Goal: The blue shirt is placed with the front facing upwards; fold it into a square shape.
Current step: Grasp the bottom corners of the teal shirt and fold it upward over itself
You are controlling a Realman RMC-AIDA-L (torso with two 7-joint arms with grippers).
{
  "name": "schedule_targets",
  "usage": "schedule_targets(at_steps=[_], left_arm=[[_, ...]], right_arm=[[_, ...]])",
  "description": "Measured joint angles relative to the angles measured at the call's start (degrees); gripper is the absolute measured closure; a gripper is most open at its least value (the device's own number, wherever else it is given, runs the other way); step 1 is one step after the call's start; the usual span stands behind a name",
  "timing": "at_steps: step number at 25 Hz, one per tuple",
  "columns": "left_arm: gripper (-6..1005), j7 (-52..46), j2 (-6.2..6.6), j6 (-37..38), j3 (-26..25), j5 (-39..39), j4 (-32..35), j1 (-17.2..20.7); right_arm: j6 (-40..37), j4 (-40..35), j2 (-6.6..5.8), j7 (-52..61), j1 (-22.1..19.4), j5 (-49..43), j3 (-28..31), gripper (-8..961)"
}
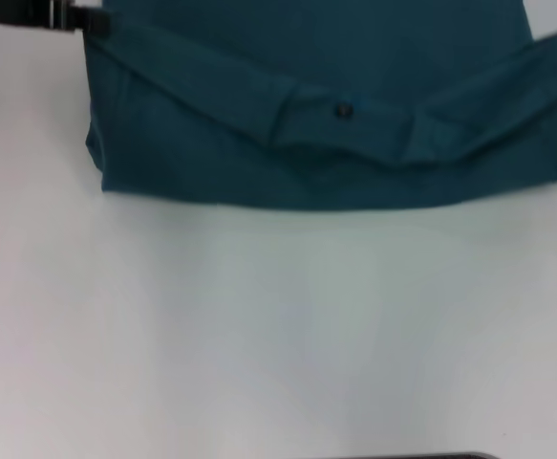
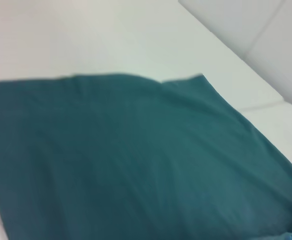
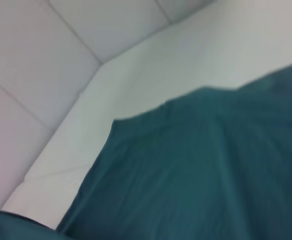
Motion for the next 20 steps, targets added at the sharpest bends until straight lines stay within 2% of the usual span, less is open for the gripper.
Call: schedule_targets(at_steps=[7,15,20], left_arm=[[999,0.63,-0.18,-9.18,0.49,-2.23,2.63,-1.61],[999,4.06,-0.72,-16.73,0.88,-7.33,5.63,-1.97],[999,6.64,-1.56,-21.89,0.77,-9.31,7.66,-2.16]], right_arm=[[10.60,0.87,1.55,-0.51,2.23,5.22,-5.30,934],[20.26,4.40,1.98,-2.02,3.20,11.08,-11.87,934],[25.04,5.49,2.67,-3.53,4.06,13.08,-14.12,934]])
